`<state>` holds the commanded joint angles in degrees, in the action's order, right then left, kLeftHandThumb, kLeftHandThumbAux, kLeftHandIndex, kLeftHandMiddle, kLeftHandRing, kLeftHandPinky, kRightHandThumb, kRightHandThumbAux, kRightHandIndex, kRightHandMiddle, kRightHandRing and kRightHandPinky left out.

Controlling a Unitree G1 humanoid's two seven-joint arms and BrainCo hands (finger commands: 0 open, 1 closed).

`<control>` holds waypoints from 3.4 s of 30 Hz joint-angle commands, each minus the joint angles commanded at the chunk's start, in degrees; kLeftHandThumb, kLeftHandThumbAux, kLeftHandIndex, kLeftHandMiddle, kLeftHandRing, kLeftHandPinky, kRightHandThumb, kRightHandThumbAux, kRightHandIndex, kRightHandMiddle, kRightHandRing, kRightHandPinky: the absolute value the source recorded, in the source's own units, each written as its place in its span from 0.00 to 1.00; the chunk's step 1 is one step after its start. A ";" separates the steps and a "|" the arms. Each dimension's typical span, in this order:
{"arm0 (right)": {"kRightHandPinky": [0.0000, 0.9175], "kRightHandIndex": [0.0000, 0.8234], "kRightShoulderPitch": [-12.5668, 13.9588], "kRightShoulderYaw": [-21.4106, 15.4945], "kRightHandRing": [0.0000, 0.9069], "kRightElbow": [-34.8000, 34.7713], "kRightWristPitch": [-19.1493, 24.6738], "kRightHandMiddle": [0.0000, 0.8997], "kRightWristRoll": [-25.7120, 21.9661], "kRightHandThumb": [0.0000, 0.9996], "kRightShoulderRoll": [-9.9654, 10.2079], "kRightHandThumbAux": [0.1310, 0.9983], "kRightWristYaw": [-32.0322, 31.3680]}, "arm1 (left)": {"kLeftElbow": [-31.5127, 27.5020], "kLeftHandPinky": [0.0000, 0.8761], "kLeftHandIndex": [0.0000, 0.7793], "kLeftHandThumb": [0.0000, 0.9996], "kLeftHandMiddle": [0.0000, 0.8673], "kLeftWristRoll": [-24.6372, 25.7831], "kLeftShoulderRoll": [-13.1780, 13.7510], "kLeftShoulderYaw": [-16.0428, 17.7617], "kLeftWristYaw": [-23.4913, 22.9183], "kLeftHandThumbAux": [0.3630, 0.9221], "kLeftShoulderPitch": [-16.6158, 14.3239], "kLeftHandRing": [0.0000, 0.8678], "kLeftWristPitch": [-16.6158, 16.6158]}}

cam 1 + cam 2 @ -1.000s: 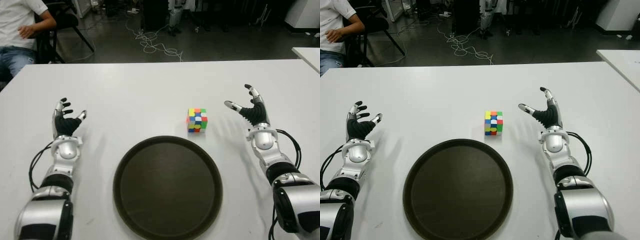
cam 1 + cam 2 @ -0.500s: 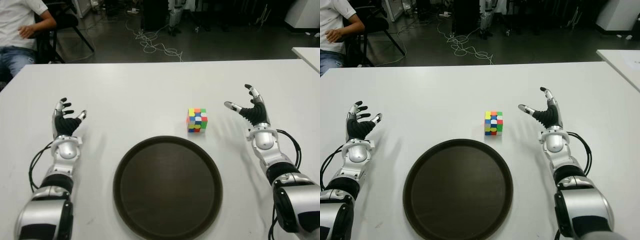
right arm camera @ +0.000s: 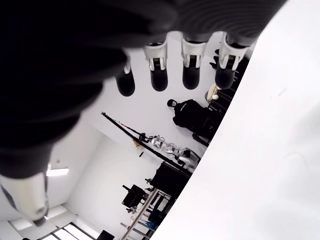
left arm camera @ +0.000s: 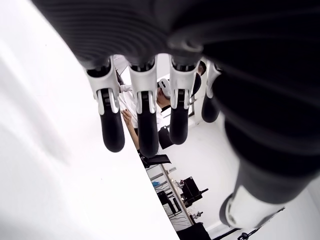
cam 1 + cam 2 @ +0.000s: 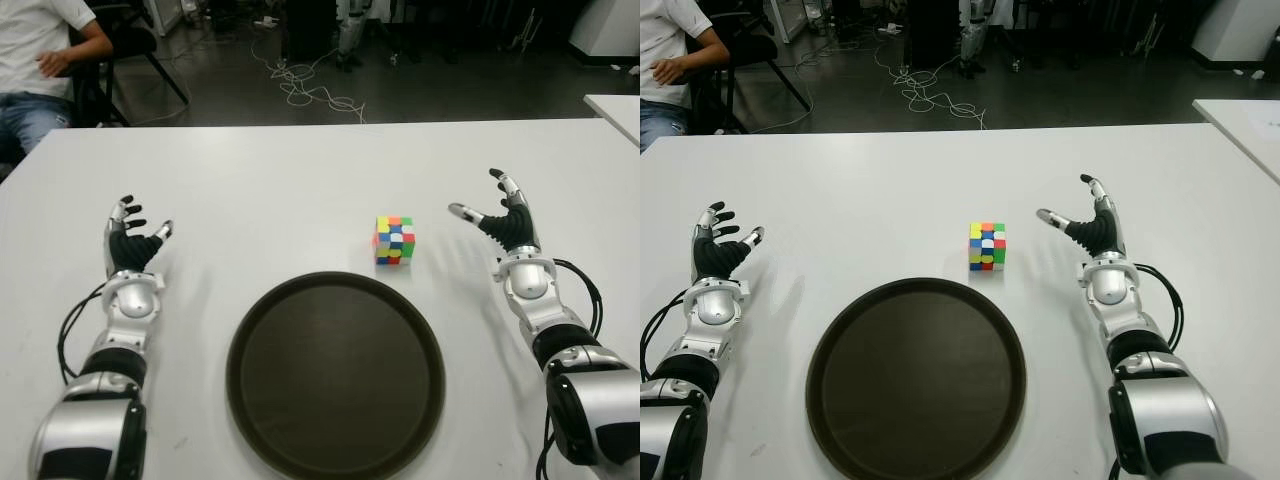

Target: Pick up the Rubik's Cube and put it in the plate

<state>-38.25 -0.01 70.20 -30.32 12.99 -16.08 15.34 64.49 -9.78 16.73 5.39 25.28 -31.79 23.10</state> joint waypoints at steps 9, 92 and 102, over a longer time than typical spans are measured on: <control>0.02 0.06 0.21 0.38 0.00 -0.25 -0.32 0.02 0.30 0.00 -0.10 0.50 0.15 | 0.10 0.40 0.17 0.22 0.26 -0.01 -0.02 -0.09 0.03 0.70 0.01 0.32 -0.05; 0.11 0.00 -1.90 12.29 0.03 -12.55 -4.27 0.01 10.36 0.00 -3.39 0.49 -10.13 | 0.19 0.32 0.15 0.18 0.22 -1.82 -0.79 -1.99 3.76 0.74 -0.55 0.24 -2.81; 0.00 0.00 -3.76 14.70 0.00 -12.67 -3.45 0.00 11.09 0.00 -3.73 0.58 -15.21 | 0.04 0.38 0.14 0.17 0.23 -2.08 -0.85 -2.43 3.95 0.74 -0.46 0.28 -2.77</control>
<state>-42.02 14.69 57.53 -33.77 24.07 -19.81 0.12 64.53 -11.86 15.87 2.96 29.23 -32.25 20.33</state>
